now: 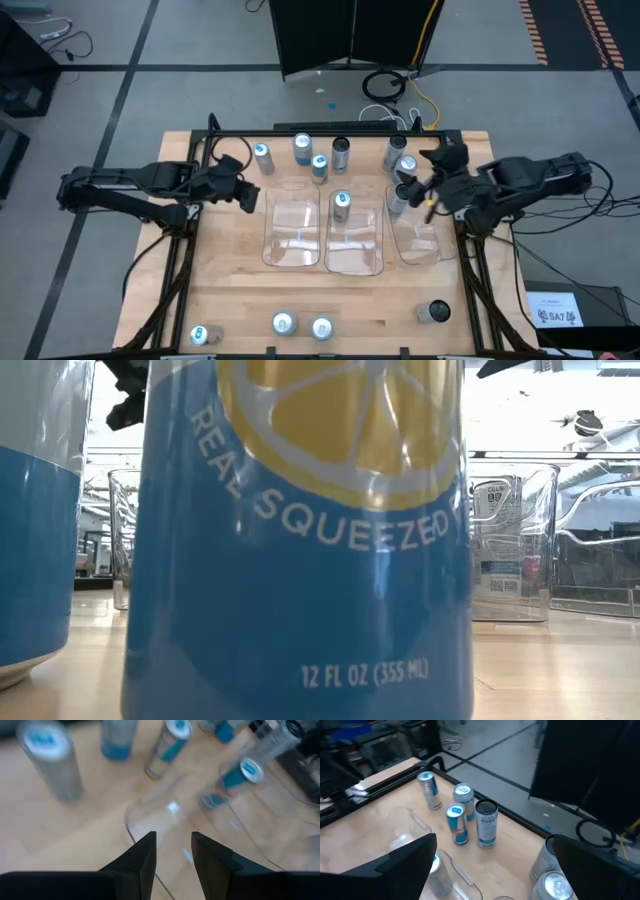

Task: Sort soda cans
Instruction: Put the top right white-blue soda can into the right transparent bin

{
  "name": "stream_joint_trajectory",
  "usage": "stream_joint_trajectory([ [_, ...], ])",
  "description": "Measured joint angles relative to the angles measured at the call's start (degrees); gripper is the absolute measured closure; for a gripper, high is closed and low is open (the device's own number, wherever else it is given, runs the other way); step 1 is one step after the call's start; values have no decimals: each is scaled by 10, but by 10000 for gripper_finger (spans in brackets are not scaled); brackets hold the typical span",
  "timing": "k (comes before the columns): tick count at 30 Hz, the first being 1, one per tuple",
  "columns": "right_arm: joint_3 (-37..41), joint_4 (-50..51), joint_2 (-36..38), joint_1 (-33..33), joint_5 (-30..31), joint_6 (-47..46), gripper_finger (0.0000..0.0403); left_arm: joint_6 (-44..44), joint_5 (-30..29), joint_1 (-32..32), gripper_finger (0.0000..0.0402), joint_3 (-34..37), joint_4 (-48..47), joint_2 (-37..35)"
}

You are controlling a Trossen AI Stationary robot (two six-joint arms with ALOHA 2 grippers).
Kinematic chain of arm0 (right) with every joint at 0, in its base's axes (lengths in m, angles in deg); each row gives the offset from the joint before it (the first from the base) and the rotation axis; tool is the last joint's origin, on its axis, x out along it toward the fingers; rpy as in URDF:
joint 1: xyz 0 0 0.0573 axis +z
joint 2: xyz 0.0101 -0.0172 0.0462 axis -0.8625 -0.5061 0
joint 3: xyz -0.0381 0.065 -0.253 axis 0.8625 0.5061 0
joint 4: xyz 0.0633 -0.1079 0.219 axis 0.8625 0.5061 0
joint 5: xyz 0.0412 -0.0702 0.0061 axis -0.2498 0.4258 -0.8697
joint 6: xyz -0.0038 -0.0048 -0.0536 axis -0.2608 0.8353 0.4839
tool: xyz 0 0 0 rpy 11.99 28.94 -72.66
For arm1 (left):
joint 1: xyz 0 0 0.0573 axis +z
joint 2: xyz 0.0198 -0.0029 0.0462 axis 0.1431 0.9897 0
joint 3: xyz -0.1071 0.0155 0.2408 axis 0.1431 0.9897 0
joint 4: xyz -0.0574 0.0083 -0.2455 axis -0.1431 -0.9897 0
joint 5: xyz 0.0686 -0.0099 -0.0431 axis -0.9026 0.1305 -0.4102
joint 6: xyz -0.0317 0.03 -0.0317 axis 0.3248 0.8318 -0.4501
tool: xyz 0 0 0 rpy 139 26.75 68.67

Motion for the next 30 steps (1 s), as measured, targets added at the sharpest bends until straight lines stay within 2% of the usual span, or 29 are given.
stream_joint_trajectory([
  [2, 0, -10, -20, -13, 1, -20, 11, 49, -29, 7, 269, 0, 4, 0],
  [7, 0, -23, -59, -43, -1, -63, 11, 146, -33, 12, 269, 0, 18, 0],
  [15, 0, -61, -78, -68, -4, -100, 11, 250, -35, 12, 269, 0, 44, 0],
  [20, 0, -43, -71, -89, -9, -124, 11, 279, -36, 12, 269, 0, 70, 0],
  [25, 0, 44, -67, -143, -88, -215, 11, 283, -36, 12, 269, 0, 72, 0],
  [30, 0, 98, -67, -220, -173, -209, 11, 283, -36, 12, 269, 0, 75, 0],
])
